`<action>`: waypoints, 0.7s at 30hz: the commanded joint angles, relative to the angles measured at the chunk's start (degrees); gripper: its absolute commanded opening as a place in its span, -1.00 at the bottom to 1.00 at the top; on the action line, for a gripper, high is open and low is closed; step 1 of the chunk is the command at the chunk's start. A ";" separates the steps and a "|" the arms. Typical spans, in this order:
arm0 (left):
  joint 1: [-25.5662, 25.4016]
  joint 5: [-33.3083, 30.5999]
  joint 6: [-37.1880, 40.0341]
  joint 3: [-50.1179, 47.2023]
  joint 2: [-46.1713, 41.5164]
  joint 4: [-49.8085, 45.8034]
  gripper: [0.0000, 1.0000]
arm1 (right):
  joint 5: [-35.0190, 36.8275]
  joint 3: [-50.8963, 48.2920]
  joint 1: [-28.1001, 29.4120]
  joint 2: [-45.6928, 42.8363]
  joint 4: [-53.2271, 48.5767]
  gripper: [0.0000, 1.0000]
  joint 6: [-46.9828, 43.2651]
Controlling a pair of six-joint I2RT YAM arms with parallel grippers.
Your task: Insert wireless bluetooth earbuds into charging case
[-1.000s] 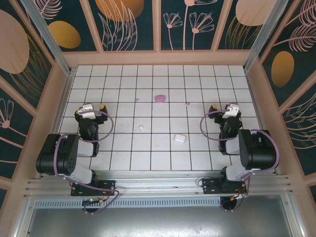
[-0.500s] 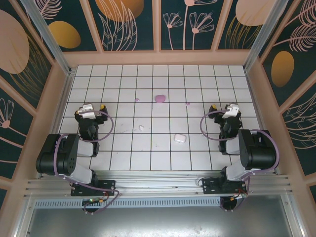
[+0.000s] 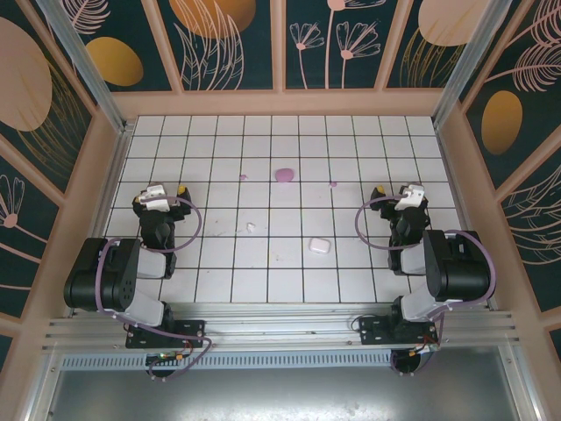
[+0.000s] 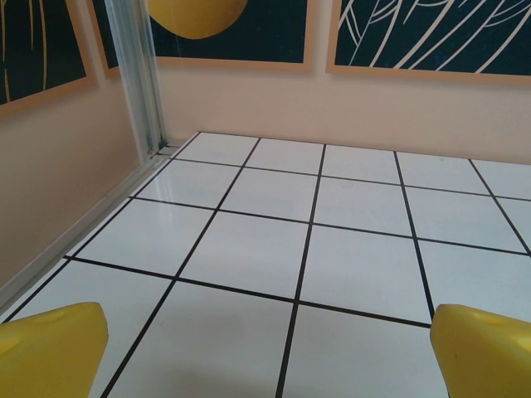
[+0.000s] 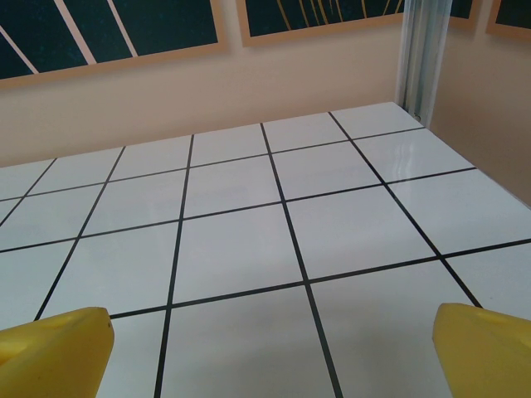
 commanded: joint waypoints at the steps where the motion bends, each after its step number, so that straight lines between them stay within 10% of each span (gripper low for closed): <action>1: 0.25 0.77 -0.94 0.52 -0.11 0.44 0.98 | -0.56 0.50 -0.43 0.32 0.19 0.98 0.58; 13: 0.26 1.68 -0.53 0.46 -1.27 -0.20 0.97 | -5.46 1.60 -0.41 -1.29 -2.77 0.98 -1.36; 21: 0.27 -0.03 -4.63 8.42 -13.09 -25.96 0.97 | -9.25 9.48 -0.33 -13.64 -27.19 0.96 1.36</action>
